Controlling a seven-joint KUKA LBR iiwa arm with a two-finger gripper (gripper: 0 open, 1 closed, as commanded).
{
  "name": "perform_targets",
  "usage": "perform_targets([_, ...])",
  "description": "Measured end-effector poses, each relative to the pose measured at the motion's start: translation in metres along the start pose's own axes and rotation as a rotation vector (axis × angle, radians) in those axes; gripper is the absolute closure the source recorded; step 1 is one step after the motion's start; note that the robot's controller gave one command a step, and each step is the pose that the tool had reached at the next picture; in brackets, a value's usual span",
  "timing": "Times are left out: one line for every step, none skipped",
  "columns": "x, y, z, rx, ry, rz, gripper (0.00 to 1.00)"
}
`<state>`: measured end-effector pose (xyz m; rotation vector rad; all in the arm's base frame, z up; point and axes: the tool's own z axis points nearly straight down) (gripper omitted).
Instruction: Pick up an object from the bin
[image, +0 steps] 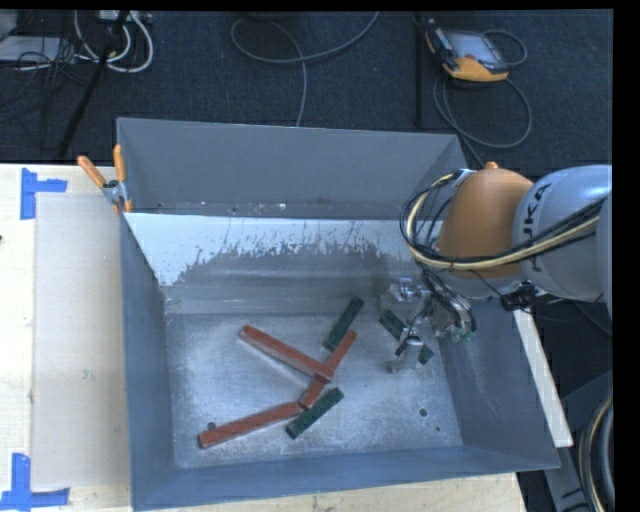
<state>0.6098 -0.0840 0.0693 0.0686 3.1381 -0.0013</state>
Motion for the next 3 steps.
perform_targets([0.000, 0.001, -0.001, -0.001, 0.001, -0.003, 1.00])
perform_targets([0.000, -0.023, -0.130, 0.001, -0.007, -0.187, 1.00])
perform_targets([0.014, 0.002, -0.256, 0.000, -0.005, -0.645, 1.00])
